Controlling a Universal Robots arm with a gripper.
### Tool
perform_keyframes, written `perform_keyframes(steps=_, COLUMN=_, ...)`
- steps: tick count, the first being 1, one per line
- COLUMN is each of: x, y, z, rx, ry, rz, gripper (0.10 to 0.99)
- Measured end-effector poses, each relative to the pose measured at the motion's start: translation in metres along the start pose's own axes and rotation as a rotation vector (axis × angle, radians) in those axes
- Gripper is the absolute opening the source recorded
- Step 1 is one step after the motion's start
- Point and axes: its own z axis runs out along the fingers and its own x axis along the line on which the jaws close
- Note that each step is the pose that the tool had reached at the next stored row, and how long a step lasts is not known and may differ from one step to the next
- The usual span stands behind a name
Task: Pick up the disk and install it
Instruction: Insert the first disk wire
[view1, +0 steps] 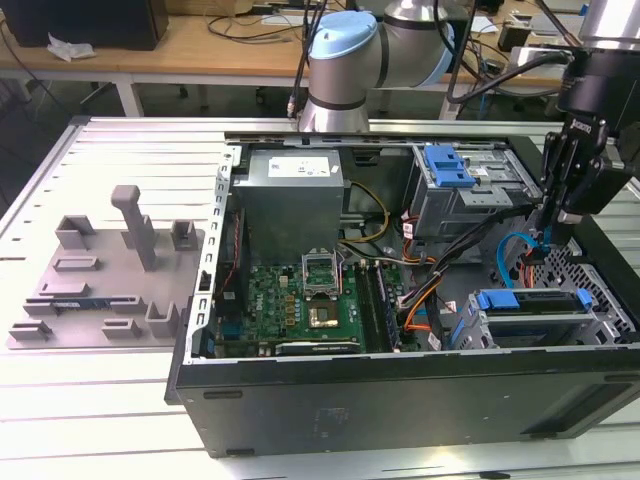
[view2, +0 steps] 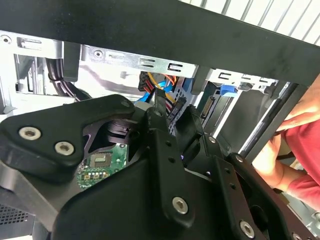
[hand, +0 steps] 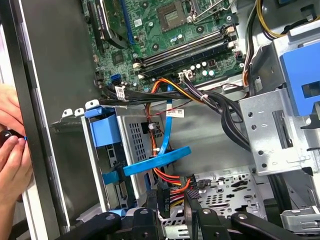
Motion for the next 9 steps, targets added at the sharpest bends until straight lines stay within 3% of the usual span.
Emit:
perform_keyframes(steps=2, x=-0.0001, y=0.0000, z=0.0008, rx=0.000, ry=0.0005, rz=0.000, gripper=0.353)
perform_keyframes(steps=6, x=-0.0001, y=0.0000, z=0.0009, rx=0.001, ry=0.0119, rz=0.000, gripper=0.353)
perform_keyframes(steps=9, x=0.0000, y=0.0000, z=0.0008, rx=0.002, ry=0.0158, rz=0.000, gripper=0.353)
